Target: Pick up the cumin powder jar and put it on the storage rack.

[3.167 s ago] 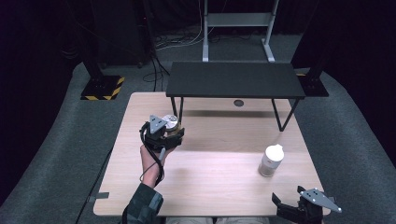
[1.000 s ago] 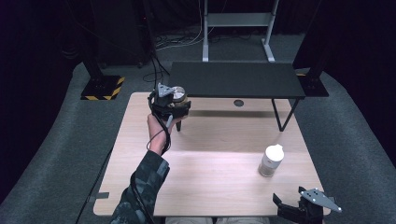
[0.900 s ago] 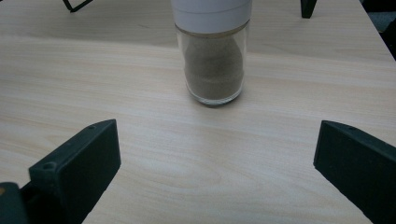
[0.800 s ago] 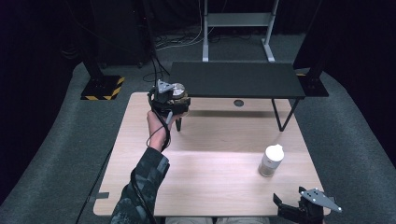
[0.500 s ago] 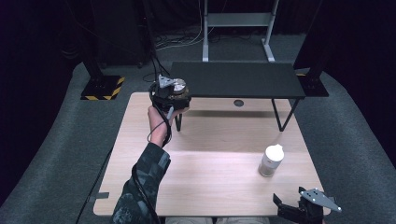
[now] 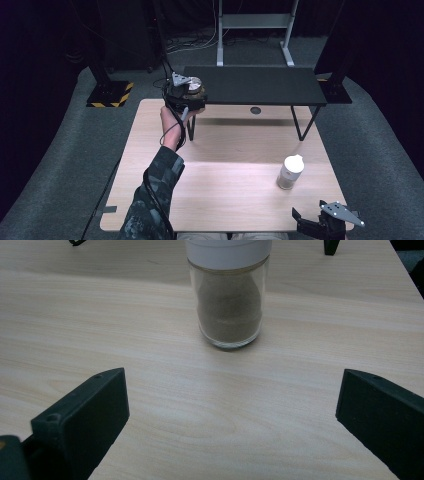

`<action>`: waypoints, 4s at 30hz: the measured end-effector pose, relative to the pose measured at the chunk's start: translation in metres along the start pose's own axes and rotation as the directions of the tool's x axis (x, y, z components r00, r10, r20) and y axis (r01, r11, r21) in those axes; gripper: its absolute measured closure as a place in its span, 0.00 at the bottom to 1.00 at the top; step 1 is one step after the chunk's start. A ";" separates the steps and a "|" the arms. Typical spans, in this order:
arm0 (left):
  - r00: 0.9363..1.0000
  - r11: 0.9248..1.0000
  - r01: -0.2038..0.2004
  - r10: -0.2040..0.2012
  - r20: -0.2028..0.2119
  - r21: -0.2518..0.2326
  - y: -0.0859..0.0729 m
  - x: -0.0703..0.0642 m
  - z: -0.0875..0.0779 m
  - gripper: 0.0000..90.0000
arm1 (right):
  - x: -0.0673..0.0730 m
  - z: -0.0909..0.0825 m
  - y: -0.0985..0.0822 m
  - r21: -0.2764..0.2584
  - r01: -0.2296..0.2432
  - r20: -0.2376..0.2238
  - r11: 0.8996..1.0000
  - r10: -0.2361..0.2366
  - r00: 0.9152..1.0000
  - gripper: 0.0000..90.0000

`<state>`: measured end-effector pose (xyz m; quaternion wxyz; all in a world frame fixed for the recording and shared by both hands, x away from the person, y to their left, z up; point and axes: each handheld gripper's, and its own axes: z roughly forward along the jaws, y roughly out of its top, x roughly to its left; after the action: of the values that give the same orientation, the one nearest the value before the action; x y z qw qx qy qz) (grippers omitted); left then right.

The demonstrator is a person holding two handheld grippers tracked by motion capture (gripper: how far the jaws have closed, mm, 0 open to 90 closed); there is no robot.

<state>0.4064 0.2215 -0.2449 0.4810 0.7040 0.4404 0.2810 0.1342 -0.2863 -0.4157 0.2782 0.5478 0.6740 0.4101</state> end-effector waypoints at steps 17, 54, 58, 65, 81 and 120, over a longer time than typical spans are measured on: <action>1.000 1.000 -0.011 0.011 -0.021 0.008 0.021 0.000 0.013 0.34 | 0.001 0.003 0.000 0.003 0.009 -0.010 1.000 -0.009 1.000 0.00; 0.995 0.999 0.008 -0.002 -0.099 0.052 0.034 0.007 0.058 0.34 | 0.004 0.011 -0.001 0.020 0.010 -0.021 1.000 -0.009 1.000 0.00; 0.995 0.999 0.025 -0.022 -0.096 0.033 0.029 0.010 0.059 0.34 | 0.004 0.011 -0.001 0.020 0.008 -0.022 1.000 -0.007 1.000 0.00; 0.996 0.999 0.025 -0.023 -0.092 0.024 0.028 0.011 0.061 0.34 | 0.003 0.012 -0.001 0.021 0.003 -0.018 1.000 -0.003 1.000 0.00; 0.996 0.999 0.026 -0.023 -0.090 0.028 0.029 0.012 0.062 0.34 | 0.005 0.011 -0.001 0.015 0.007 -0.024 1.000 -0.006 1.000 0.00; 0.994 0.997 0.035 -0.028 -0.103 0.070 -0.061 -0.012 -0.013 0.00 | 0.004 0.014 -0.006 0.010 0.008 -0.010 1.000 -0.008 1.000 0.00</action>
<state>0.3690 0.2254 -0.2963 0.4366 0.6987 0.4852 0.2929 0.1417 -0.2794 -0.4283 0.2738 0.5446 0.6795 0.4083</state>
